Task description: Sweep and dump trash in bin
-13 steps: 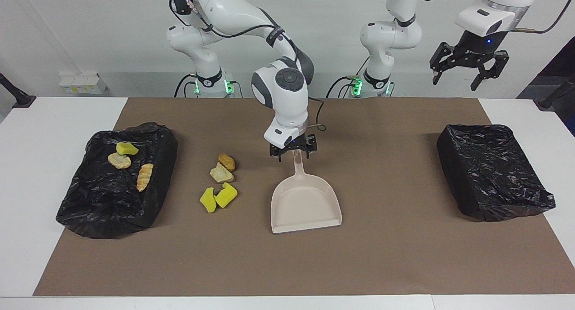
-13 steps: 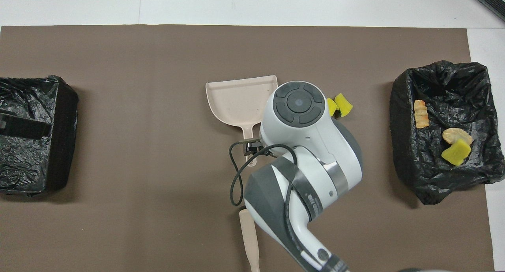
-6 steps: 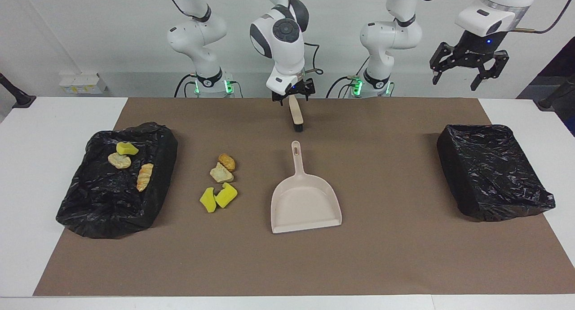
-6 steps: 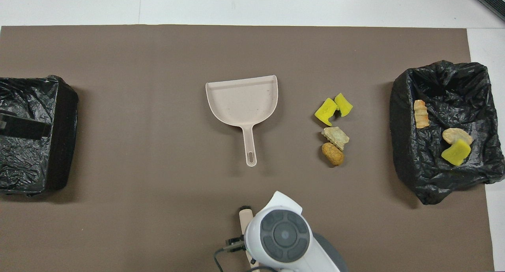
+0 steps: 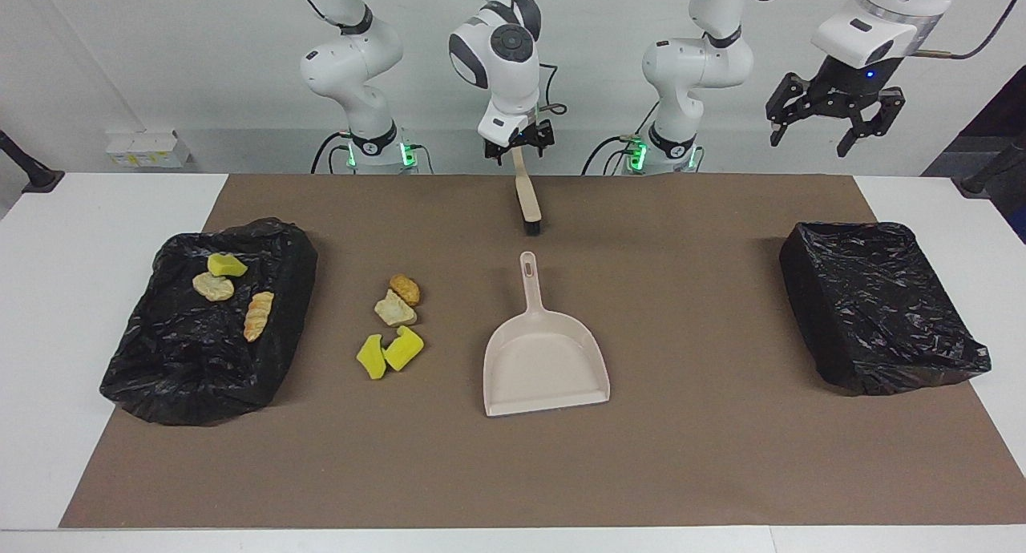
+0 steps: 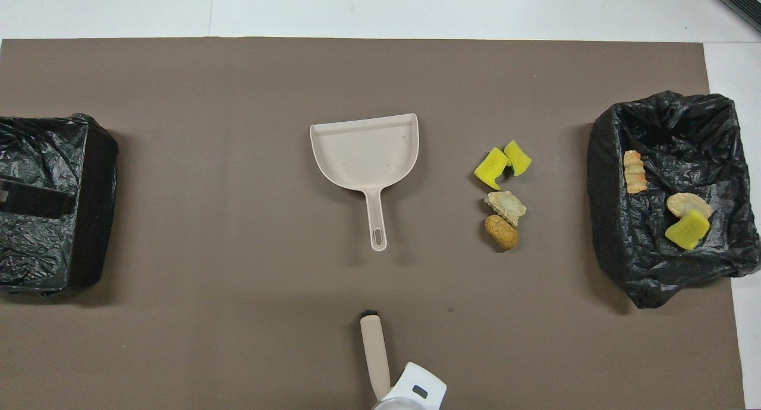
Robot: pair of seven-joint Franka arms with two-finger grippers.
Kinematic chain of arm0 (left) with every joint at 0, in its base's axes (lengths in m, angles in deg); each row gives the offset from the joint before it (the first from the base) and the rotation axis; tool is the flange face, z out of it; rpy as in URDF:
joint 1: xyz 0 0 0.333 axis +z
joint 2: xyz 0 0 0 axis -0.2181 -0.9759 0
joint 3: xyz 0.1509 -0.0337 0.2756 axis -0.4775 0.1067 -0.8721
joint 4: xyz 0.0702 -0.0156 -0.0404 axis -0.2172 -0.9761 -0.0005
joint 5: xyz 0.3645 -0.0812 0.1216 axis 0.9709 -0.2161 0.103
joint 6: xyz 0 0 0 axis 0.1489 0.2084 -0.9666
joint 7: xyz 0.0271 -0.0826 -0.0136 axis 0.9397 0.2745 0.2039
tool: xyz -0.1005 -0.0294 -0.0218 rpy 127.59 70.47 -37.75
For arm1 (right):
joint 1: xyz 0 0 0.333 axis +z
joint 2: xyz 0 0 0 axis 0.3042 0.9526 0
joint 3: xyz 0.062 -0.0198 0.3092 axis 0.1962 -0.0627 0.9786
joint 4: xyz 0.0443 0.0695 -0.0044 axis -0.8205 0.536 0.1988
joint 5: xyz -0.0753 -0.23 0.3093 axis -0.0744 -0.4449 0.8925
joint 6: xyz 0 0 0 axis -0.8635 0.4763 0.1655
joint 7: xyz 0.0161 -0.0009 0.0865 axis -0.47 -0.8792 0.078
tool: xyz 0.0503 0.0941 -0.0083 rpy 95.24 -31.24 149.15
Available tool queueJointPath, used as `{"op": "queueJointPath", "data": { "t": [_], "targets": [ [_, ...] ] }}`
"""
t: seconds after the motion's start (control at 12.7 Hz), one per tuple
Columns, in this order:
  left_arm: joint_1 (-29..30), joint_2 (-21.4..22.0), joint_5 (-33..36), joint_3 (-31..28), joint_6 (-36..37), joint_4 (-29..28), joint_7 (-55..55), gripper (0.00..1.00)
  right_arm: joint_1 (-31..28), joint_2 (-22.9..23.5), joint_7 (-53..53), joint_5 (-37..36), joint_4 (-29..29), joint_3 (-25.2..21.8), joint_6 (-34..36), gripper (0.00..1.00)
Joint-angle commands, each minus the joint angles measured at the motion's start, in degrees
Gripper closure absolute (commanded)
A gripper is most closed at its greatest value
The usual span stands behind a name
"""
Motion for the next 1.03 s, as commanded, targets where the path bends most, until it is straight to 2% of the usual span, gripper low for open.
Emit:
{"op": "queueJointPath", "data": {
  "t": [0.0, 0.16, 0.32, 0.55, 0.71, 0.79, 0.95],
  "targets": [
    [-4.38, 0.03, 0.29, -0.07, -4.81, -2.84, 3.46, 0.00, 1.48, -0.31, -0.74, 1.69, 3.37, -0.26, -4.98, 0.00],
    [-7.72, -0.07, 0.21, -0.07, -11.56, -7.14, 6.01, 0.00, 1.40, -0.21, -0.56, 2.48, 3.45, -0.26, -5.51, 0.00],
    [-11.59, -2.86, 0.29, -0.07, -15.79, -8.47, 11.45, 0.00, 1.49, -0.21, -0.74, 2.48, 3.45, -0.26, -4.90, 0.02],
    [-16.16, -6.91, 0.29, -0.07, -20.98, -9.61, 12.26, 0.00, 2.98, -0.48, -0.56, 2.57, 3.54, -0.26, -3.22, 0.59],
    [-20.02, -9.11, 0.29, -0.07, -25.54, -12.33, 17.59, 0.00, 2.98, -0.22, -0.91, 2.57, 3.37, -0.26, -3.13, 0.95],
    [-22.13, -10.34, 0.29, -0.07, -28.27, -13.74, 20.76, 0.00, 2.81, 0.13, -2.13, 2.57, 3.11, -0.26, -3.13, 1.00],
    [-26.35, -13.93, 0.82, -0.15, -32.40, -15.24, 26.99, 0.00, 2.28, 0.05, -3.11, 2.57, 1.88, -0.43, -2.00, 1.00]
  ]
}}
